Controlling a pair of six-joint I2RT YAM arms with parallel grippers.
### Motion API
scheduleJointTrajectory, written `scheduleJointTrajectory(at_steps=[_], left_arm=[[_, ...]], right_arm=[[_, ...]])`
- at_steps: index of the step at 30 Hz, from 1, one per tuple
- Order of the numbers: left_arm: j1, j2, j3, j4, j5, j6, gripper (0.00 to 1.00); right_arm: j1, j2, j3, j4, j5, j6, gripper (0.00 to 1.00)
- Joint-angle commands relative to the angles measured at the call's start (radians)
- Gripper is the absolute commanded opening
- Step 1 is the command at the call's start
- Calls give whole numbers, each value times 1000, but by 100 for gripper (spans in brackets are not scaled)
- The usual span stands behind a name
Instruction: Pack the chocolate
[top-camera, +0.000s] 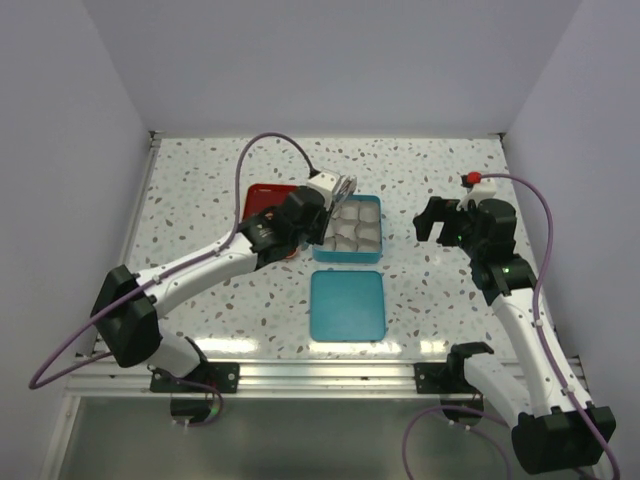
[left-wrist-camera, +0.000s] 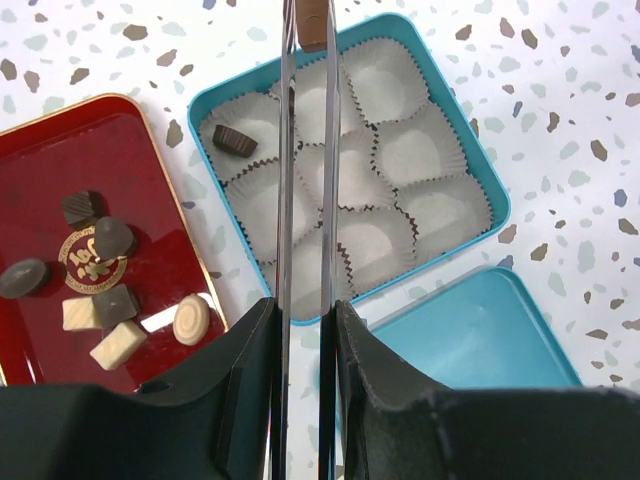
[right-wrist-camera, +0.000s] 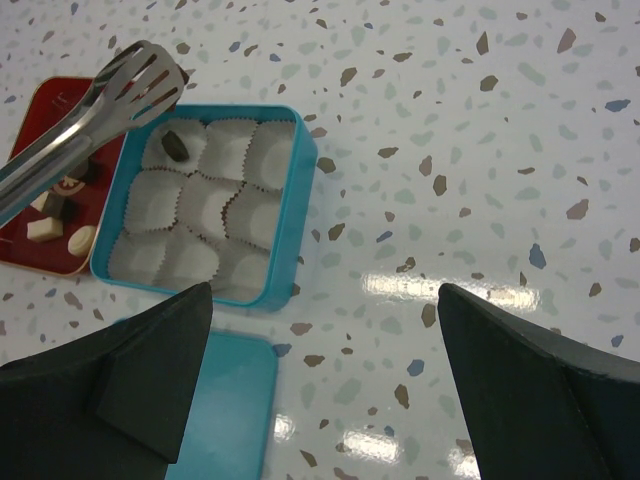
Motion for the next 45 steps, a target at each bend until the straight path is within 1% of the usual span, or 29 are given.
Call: scheduleJointTrajectory(at_steps=[1, 7, 12, 19, 25, 26, 29, 35, 38, 41, 42, 44, 45], left_arm=[[-9, 36, 50, 1, -18, -5, 25], [-18, 47, 37, -22, -18, -21, 26], [-23, 64, 20, -8, -3, -21, 26], [-26, 107, 38, -5, 0, -21, 26], [-28, 112, 34, -2, -17, -21, 34], [-28, 112, 32, -1, -17, -21, 39], [-28, 110, 34, 13, -21, -19, 44], [-28, 122, 44, 19, -34, -10, 45], [-29, 104, 49, 4, -55, -13, 45], [-28, 23, 35, -10, -119, -15, 43], [-22, 6, 28, -13, -156, -13, 43], [-3, -37, 3, -24, -161, -13, 42], [27, -49, -9, -33, -152, -16, 42]], right_arm=[[-2, -12, 7, 15, -24, -2, 99], [-2, -9, 2, 21, -26, -2, 99], [-2, -4, 2, 23, -27, -2, 99], [-2, -9, 5, 17, -26, -2, 99], [-2, -6, 4, 21, -27, -3, 99], [-3, -3, 4, 21, -29, -2, 99], [-2, -3, 4, 21, -29, -2, 99], [-2, -6, 5, 20, -30, -2, 99], [-3, -4, 4, 20, -29, -2, 99], [-2, -1, 4, 21, -29, -2, 99], [-3, -1, 5, 21, -30, -2, 99], [-2, 0, 4, 21, -33, -2, 99], [-2, 0, 4, 21, -33, -2, 99]])
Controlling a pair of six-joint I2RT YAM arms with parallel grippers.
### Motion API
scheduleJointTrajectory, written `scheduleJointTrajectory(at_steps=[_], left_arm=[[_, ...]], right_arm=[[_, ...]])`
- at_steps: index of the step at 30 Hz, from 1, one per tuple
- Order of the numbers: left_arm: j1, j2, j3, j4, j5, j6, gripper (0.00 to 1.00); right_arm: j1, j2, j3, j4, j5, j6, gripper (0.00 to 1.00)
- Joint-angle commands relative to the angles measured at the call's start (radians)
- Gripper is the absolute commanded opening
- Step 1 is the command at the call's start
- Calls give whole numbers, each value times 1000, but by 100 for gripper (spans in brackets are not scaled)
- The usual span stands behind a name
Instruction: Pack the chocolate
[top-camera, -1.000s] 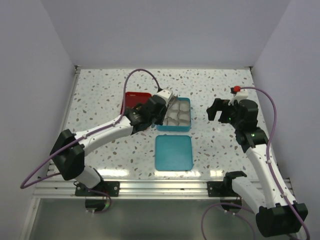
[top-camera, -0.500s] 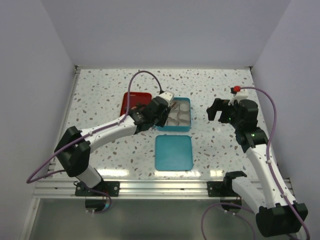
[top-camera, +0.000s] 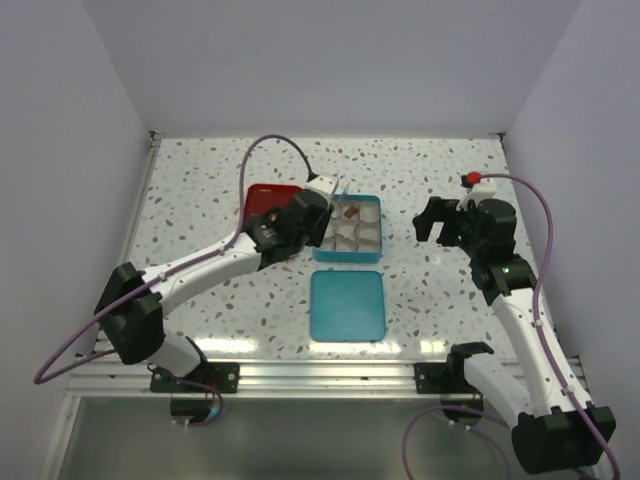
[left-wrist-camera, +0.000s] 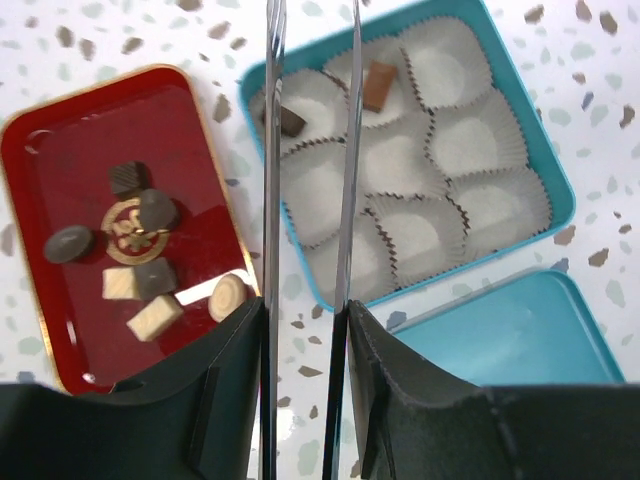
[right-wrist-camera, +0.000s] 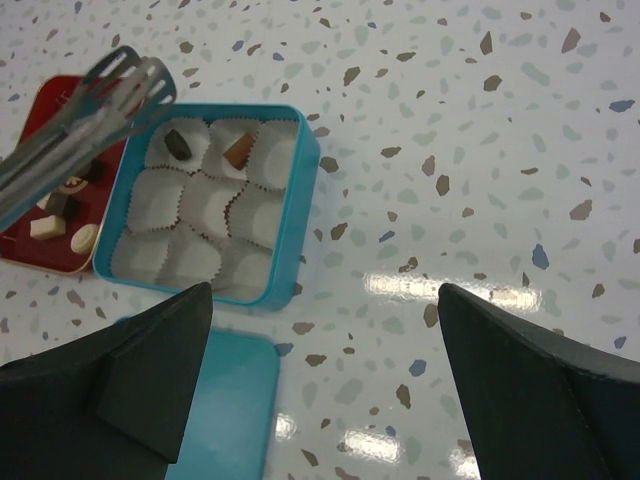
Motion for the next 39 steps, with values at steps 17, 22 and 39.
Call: scheduleJointTrajectory(at_steps=[17, 22, 39], left_arm=[[220, -252, -319, 32, 3, -79, 41], [220, -241, -319, 19, -31, -82, 41], [252, -191, -319, 82, -62, -42, 42]], right_arm=[[-2, -8, 7, 13, -33, -3, 99], [-3, -12, 5, 13, -33, -2, 99], [-2, -8, 5, 13, -38, -2, 99]])
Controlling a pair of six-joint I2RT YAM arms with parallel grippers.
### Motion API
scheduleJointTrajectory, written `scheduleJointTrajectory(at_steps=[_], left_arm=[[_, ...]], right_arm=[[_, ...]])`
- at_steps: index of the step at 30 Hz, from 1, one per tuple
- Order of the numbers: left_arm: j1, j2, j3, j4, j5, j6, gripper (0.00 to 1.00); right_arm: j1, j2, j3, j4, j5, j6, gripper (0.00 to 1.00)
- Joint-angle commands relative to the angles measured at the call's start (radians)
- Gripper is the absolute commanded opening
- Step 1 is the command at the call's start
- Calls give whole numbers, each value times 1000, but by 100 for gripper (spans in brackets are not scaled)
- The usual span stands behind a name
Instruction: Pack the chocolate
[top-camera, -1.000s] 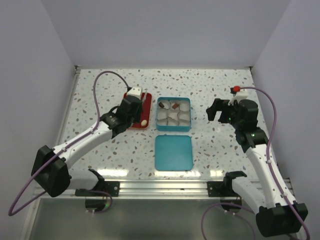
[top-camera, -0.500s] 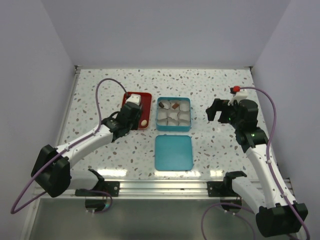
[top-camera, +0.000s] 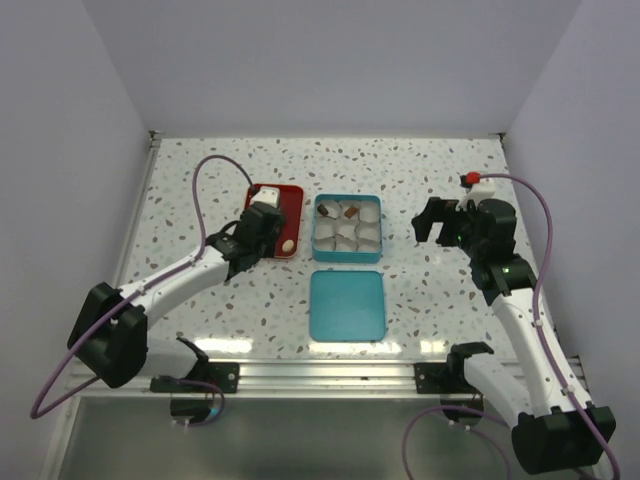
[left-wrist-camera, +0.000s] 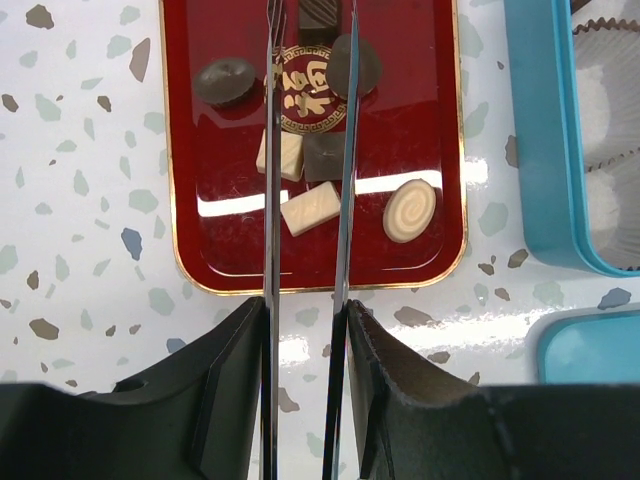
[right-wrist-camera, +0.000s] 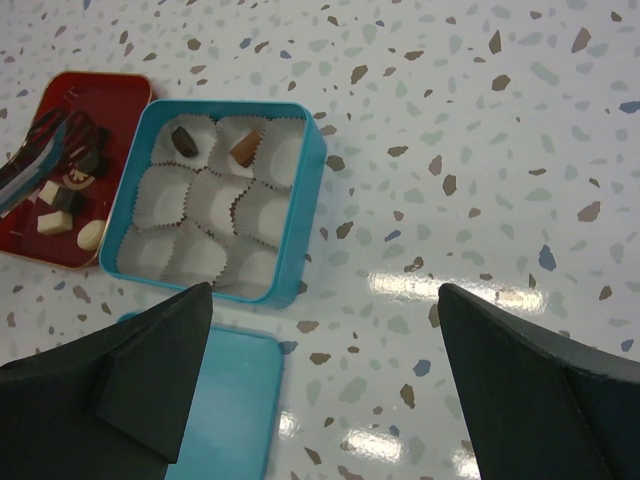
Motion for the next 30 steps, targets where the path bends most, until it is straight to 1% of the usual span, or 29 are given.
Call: scheduleJointTrajectory(at_steps=[1, 9, 14, 19, 20, 21, 23, 27, 30], left_arm=[[18, 13, 5, 77, -16, 21, 42], [37, 68, 4, 124, 12, 33, 42], [37, 76, 4, 130, 26, 35, 40], [40, 68, 5, 138, 40, 49, 30], [43, 69, 8, 137, 49, 55, 25], [45, 72, 11, 133, 55, 56, 24], [45, 72, 22, 126, 66, 58, 22], [45, 34, 54, 98, 72, 65, 22], [29, 2, 103, 81, 112, 76, 22]], right_arm=[[-3, -8, 5, 14, -20, -2, 99], [-3, -8, 5, 15, -22, -3, 99], [-3, -6, 2, 15, -22, -2, 99], [-3, -3, 2, 17, -23, -3, 99], [-2, -3, 2, 17, -23, -2, 99], [-3, -3, 2, 17, -23, -2, 99], [-2, -3, 2, 15, -22, -2, 99], [-2, -6, 4, 15, -20, -3, 99], [-3, -1, 2, 18, -20, -2, 99]])
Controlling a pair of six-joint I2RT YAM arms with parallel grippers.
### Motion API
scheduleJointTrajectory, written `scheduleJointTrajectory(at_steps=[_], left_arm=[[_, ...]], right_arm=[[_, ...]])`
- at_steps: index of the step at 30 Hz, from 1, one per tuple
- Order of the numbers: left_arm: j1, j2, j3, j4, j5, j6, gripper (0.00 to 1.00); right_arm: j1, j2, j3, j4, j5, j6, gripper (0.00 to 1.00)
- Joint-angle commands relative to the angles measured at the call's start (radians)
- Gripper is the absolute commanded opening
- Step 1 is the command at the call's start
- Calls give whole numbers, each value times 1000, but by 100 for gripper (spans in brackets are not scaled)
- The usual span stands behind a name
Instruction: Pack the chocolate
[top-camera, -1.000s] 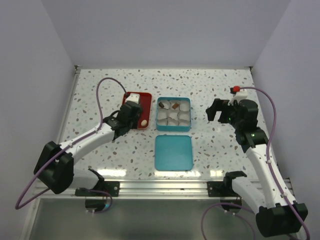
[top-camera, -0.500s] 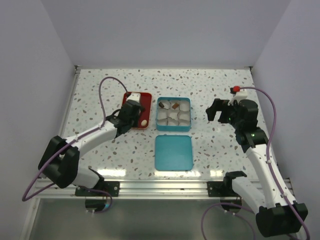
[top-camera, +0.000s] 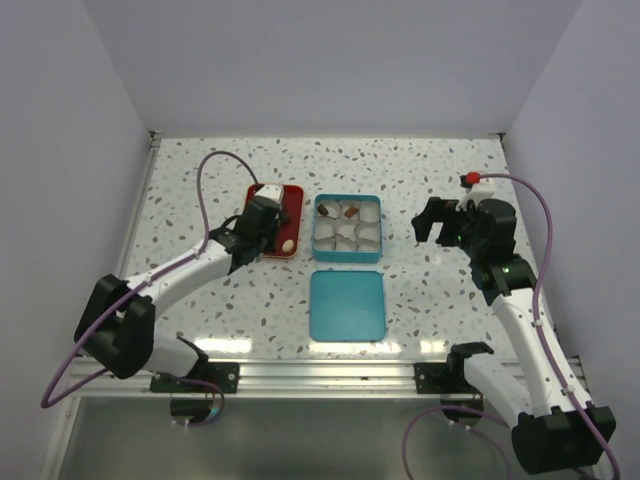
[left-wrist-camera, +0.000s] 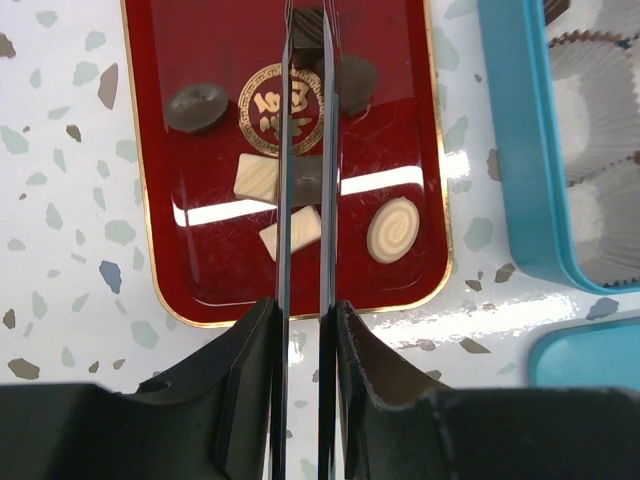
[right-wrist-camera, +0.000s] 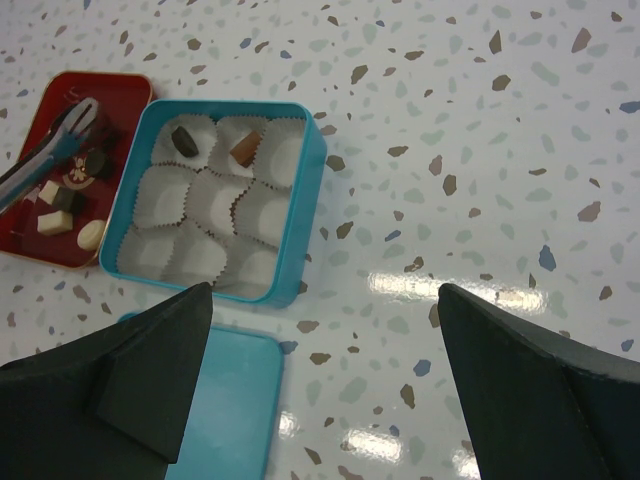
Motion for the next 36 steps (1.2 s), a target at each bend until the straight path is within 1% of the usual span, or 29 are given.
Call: scheduleJointTrajectory(at_steps=[1, 5, 6, 9, 11, 16, 19, 30, 34, 36], left_arm=[[-23, -70, 108, 3, 40, 33, 22], [-121, -38, 212, -26, 8, 46, 22], [-162, -26, 237, -31, 6, 47, 22], [-221, 23, 293, -40, 0, 44, 22], [-235, 48, 306, -34, -1, 37, 22], [-279, 65, 300, -49, 5, 14, 22], [-316, 56, 268, -83, -30, -17, 22], [-342, -53, 148, -144, -95, -89, 22], [-342, -53, 136, -146, -95, -97, 23], [-342, -47, 139, -149, -90, -100, 25]], right_arm=[[-3, 0, 4, 17, -19, -2, 99], [-2, 1, 4, 17, -17, -2, 99], [-2, 1, 4, 18, -17, -2, 99], [-3, 0, 4, 15, -17, -2, 99], [-2, -2, 4, 15, -18, -2, 99], [-2, 0, 2, 20, -18, -3, 99], [-3, 4, 2, 21, -20, -2, 99], [-2, 3, 4, 21, -22, -2, 99], [-3, -2, 2, 18, -23, -3, 99], [-2, -3, 4, 15, -23, -2, 99]])
